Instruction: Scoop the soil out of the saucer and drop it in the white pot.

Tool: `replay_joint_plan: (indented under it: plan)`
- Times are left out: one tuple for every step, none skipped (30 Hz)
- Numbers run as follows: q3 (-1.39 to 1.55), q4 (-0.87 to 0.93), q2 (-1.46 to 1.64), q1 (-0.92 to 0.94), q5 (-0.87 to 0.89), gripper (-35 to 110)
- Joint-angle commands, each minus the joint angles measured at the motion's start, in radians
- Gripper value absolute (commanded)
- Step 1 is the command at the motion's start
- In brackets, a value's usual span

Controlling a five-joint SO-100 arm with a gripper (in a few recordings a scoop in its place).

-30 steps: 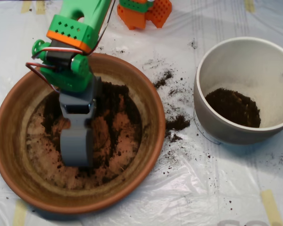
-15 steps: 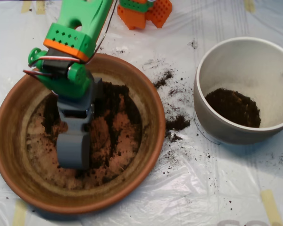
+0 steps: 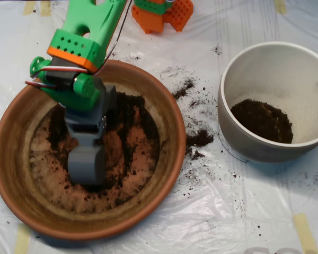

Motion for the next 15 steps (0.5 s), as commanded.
replay_joint_plan:
  plan:
    - [-0.029,0.029,0.008,0.035,-0.015,47]
    - [-0.032,0.029,0.008,0.038,-0.018,44]
    - [-0.032,0.029,0.009,0.041,-0.020,42]
    - [-0.032,0.029,0.011,0.044,-0.023,37]
    - [-0.034,0.026,0.012,0.048,-0.025,30]
    - [-0.031,0.021,0.017,0.051,-0.029,28]
    - [-0.023,0.015,0.021,0.054,-0.037,28]
    - [-0.014,0.005,0.026,0.055,-0.043,29]
    - [-0.002,-0.006,0.032,0.058,-0.049,29]
    - [0.012,-0.017,0.041,0.061,-0.054,30]
    - [0.031,-0.037,0.055,0.063,-0.057,30]
    - [0.052,-0.057,0.072,0.066,-0.060,31]
    - [0.075,-0.075,0.089,0.067,-0.064,31]
    - [0.100,-0.095,0.106,0.067,-0.069,31]
    - [0.121,-0.110,0.121,0.066,-0.072,31]
